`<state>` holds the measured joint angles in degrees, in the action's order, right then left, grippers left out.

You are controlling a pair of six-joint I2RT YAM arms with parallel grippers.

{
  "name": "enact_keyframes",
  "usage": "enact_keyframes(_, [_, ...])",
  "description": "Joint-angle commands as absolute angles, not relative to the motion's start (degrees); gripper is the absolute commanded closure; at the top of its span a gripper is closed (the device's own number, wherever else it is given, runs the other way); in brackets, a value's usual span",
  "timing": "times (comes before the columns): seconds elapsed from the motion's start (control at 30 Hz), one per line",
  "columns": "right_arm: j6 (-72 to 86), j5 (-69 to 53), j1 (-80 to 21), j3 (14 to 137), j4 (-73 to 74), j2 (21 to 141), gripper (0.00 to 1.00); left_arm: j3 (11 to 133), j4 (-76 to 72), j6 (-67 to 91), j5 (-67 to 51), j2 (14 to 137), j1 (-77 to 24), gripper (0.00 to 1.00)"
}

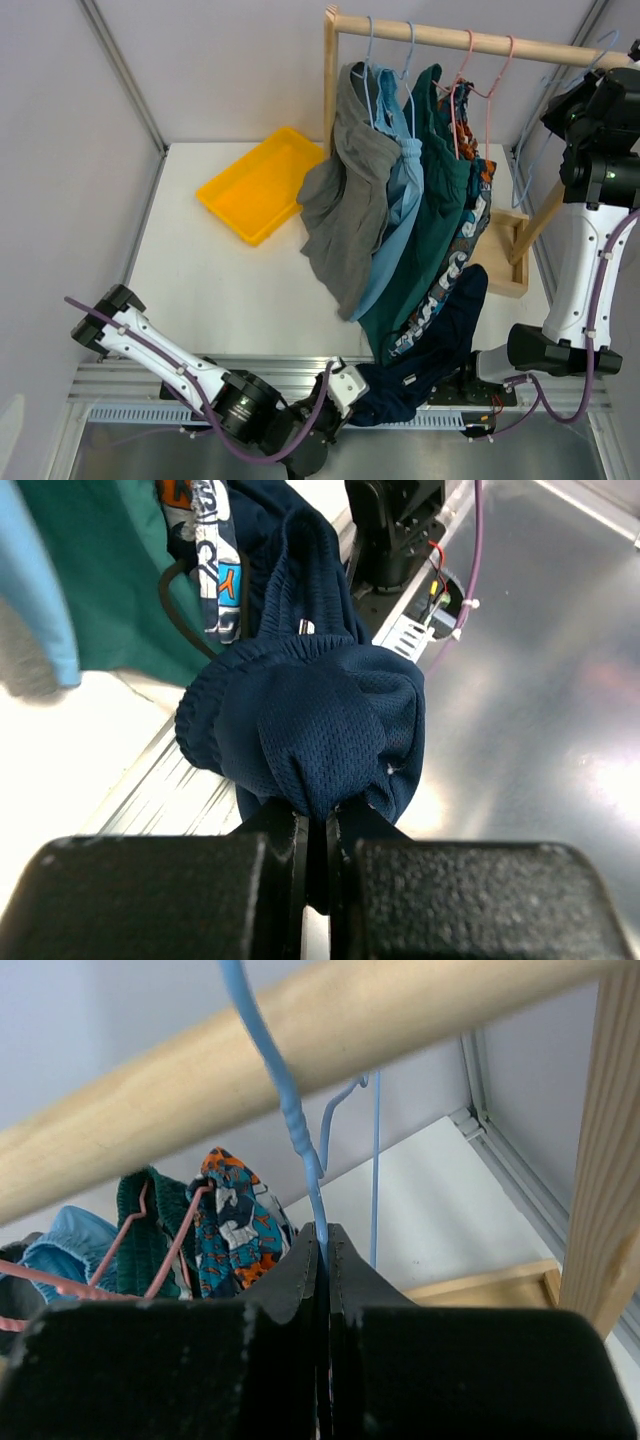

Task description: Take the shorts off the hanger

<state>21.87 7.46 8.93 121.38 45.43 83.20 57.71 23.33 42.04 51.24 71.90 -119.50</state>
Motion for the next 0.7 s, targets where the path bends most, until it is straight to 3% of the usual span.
enact_keyframes(0.0, [22.76, 5.01, 9.84, 115.59, 39.30, 81.48, 1.00, 57.65, 25.47, 45.17, 54.23, 69.17, -119.45, 1.00])
enact_keyframes(0.23, [22.94, 2.64, 11.16, 103.20, 38.67, 72.34, 1.00, 63.19, 40.41, 45.88, 57.21, 67.24, -115.23, 1.00])
enact_keyframes(0.33, [21.19, 4.91, 11.16, 101.52, 40.60, 68.74, 0.50, 65.30, 47.87, 44.83, 58.62, 64.35, -111.11, 1.00])
enact_keyframes(0.37, [20.75, 5.70, 11.16, 100.30, 41.30, 66.82, 0.20, 65.82, 49.12, 43.87, 58.80, 61.90, -108.22, 1.00])
enact_keyframes(0.43, [20.30, 8.24, 11.25, 99.32, 42.09, 64.96, 0.01, 68.20, 51.06, 40.36, 59.32, 59.16, -105.13, 1.00])
enact_keyframes(0.67, [18.63, 13.18, 11.95, 96.95, 46.84, 58.54, 0.01, 78.83, 48.01, 22.26, 59.59, 51.33, -87.65, 1.00])
